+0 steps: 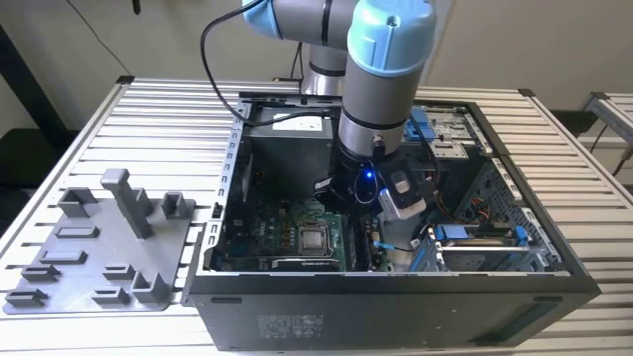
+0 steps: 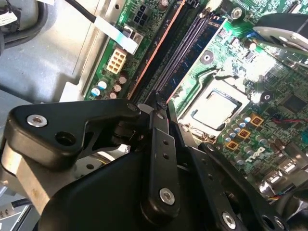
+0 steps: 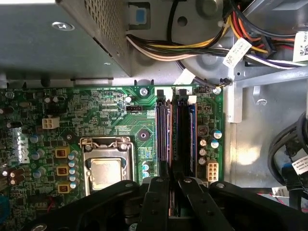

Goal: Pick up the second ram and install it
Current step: 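Insert the second ram into the second slot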

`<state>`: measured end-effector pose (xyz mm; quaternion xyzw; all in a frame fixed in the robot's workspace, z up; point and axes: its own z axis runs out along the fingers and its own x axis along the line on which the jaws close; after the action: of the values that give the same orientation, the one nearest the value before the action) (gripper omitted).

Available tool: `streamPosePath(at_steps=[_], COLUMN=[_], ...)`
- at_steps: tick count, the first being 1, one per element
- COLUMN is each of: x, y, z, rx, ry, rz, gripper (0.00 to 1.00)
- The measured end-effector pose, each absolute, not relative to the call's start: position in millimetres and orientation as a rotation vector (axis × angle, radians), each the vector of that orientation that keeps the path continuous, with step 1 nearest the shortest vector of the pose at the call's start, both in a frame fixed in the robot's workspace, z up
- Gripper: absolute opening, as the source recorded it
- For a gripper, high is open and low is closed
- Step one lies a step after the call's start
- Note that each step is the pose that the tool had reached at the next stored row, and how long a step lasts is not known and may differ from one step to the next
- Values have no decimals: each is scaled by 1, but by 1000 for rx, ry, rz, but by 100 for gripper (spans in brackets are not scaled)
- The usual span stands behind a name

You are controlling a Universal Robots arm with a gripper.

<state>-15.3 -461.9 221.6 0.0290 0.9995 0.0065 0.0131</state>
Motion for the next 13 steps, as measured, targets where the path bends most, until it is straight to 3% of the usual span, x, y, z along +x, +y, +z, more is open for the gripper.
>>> streamPosePath(at_steps=[13], x=[-15], y=[-461], z=[222], rx=[81], ry=[3107], rz=[7], gripper=[14])
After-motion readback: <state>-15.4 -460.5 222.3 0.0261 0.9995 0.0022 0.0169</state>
